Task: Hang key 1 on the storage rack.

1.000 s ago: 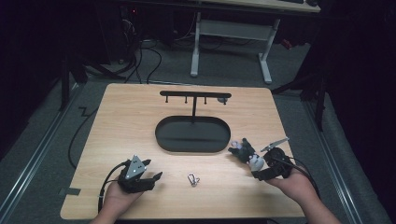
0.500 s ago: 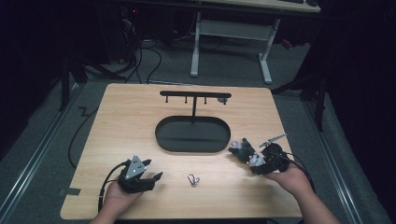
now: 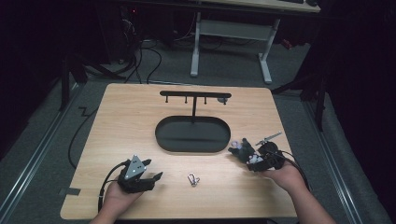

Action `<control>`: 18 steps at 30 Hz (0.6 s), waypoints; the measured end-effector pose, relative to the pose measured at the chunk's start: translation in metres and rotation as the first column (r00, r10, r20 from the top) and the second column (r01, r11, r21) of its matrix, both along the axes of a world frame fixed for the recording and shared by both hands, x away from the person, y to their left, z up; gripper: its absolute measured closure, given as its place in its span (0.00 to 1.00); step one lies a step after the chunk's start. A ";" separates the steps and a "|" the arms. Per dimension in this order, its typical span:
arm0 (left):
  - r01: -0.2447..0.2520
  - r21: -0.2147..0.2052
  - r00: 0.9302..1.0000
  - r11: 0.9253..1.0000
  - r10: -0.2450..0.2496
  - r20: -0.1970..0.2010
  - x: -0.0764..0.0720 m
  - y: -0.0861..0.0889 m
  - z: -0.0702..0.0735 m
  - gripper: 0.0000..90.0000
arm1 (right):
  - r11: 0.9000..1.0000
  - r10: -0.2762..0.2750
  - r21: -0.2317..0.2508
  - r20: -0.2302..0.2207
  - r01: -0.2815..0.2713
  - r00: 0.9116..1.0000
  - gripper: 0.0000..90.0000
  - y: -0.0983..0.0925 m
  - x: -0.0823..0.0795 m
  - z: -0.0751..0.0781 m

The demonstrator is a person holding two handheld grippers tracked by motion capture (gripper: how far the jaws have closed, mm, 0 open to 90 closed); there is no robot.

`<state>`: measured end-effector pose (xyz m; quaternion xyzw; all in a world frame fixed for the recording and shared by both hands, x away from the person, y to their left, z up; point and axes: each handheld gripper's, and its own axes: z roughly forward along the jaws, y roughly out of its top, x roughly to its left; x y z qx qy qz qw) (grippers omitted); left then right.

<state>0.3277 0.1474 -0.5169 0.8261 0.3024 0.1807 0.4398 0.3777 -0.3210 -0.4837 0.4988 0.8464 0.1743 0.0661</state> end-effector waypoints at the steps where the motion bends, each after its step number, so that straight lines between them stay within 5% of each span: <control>1: 0.000 0.000 1.000 1.000 0.000 -0.001 0.000 0.000 0.000 0.38 | 1.000 0.000 -0.001 -0.007 0.000 1.000 0.38 0.000 0.001 -0.002; 7: 0.000 0.000 1.000 1.000 0.000 -0.002 0.000 0.000 0.000 0.38 | 1.000 -0.018 0.021 -0.010 0.018 1.000 0.51 -0.003 0.002 -0.004; 18: -0.002 -0.007 1.000 1.000 0.002 0.000 -0.001 0.000 0.000 0.38 | 0.996 -0.007 0.084 0.006 0.006 1.000 0.52 -0.001 -0.008 0.012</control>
